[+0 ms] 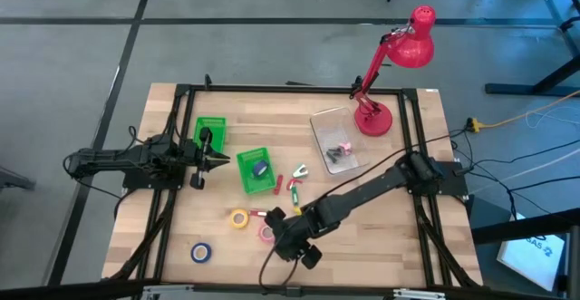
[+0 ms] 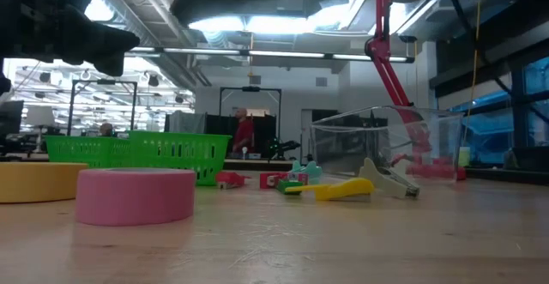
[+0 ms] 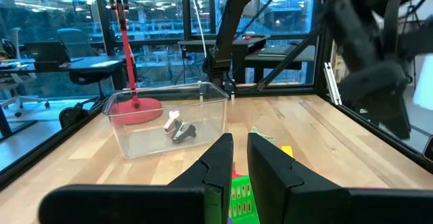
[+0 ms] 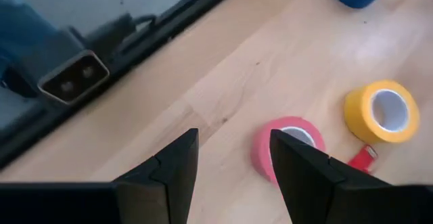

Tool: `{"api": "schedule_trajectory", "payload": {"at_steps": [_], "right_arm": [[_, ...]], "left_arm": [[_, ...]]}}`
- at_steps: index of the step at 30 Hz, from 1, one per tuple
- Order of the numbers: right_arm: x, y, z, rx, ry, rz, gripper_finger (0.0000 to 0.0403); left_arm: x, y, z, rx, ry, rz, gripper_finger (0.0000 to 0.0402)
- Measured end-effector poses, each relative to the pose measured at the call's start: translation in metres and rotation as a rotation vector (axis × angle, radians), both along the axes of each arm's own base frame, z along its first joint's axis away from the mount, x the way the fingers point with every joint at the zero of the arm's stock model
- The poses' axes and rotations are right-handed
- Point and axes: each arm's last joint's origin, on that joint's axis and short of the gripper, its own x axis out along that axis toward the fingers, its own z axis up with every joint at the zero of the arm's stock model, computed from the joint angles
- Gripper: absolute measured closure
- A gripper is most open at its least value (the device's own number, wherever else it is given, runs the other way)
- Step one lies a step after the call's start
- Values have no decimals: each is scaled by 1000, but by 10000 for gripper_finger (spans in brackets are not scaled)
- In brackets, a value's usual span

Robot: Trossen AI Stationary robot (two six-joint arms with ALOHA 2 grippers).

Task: Pick and place Stapler, Stapler remover, tape
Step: Put the pink tape into the right green bin

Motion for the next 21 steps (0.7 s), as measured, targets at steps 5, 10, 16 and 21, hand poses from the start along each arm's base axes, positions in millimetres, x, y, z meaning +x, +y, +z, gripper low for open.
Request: {"api": "schedule_trajectory", "payload": {"at_steps": [5, 10, 16, 21], "right_arm": [[1, -4, -24, -23, -70, -2, 217], [5, -15, -40, -4, -144, -16, 217], [9, -28, -49, 6, -179, -33, 217], [7, -34, -57, 34, -159, -18, 217]], "left_arm": [[0, 0, 0, 0, 0, 0, 359], [0, 0, 0, 0, 0, 0, 359], [0, 0, 0, 0, 0, 0, 359], [0, 0, 0, 0, 0, 0, 359]]}}
